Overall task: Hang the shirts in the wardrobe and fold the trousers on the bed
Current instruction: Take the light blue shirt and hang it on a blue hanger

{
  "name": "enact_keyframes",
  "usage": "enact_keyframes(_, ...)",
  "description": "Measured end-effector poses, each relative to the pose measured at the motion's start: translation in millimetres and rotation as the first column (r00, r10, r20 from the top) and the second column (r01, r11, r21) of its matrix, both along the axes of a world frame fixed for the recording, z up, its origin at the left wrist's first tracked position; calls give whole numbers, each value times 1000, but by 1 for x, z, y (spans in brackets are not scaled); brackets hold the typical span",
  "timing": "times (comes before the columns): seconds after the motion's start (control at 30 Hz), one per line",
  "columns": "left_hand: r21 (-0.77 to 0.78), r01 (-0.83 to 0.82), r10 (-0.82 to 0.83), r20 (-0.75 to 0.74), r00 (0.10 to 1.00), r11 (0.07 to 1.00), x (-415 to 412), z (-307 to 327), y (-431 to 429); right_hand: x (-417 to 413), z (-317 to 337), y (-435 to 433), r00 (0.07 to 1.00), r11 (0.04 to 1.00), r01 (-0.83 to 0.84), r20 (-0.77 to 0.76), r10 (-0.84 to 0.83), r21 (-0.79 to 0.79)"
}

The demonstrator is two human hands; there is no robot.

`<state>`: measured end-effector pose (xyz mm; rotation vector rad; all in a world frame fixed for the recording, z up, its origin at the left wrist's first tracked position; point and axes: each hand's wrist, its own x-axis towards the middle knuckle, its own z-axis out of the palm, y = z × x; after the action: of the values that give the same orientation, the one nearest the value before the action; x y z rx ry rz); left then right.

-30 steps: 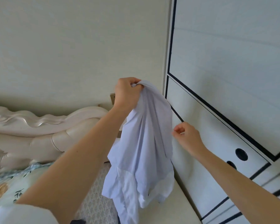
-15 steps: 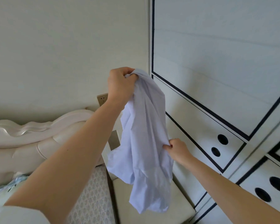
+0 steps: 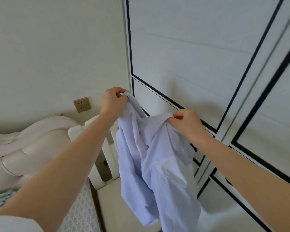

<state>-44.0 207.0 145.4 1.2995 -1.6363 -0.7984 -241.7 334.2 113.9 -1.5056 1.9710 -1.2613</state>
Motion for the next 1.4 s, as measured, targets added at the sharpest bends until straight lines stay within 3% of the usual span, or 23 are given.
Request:
enact_keyframes(0.17,84,197,-206,114,972,977,-36,-10,36,-20,20,26,995,996,75,76,-72,-43)
enact_keyframes(0.27,231,512,-544,107,832,828,-53,-11,74,-31,23,46,997,995,59,45,-55,-84)
enact_keyframes(0.37,319,649,-714,160,681,691,-74,-17,115,-41,23,67,1000,991,9,31,-5,-134)
enact_keyframes(0.43,264,639,-689,211,693,723,-90,-29,135,-46,24,81,1000,986,-20,3,21,-166)
enact_keyframes(0.5,178,574,-601,210,771,799,-101,-41,147,-50,24,97,998,984,-40,-51,31,-175)
enact_keyframes(0.6,110,500,-511,109,853,859,-112,-50,166,-59,19,120,997,984,-70,-47,63,-166)
enact_keyframes(0.73,174,392,-383,-81,920,903,-120,-51,192,-80,3,160,999,991,-44,-7,43,-126)
enact_keyframes(0.93,256,439,-362,-297,883,861,-131,-45,227,-113,-48,228,994,986,-27,-104,44,162)
enact_keyframes(1.1,290,455,-377,-286,881,842,-145,-39,254,-118,-82,268,994,926,0,-106,43,377)
enact_keyframes(1.27,268,521,-478,-211,852,810,-163,-42,269,-125,-70,298,983,958,153,-138,-122,241)
enact_keyframes(1.4,261,645,-625,-165,763,718,-187,-58,282,-132,-45,316,958,958,273,-119,-262,87)
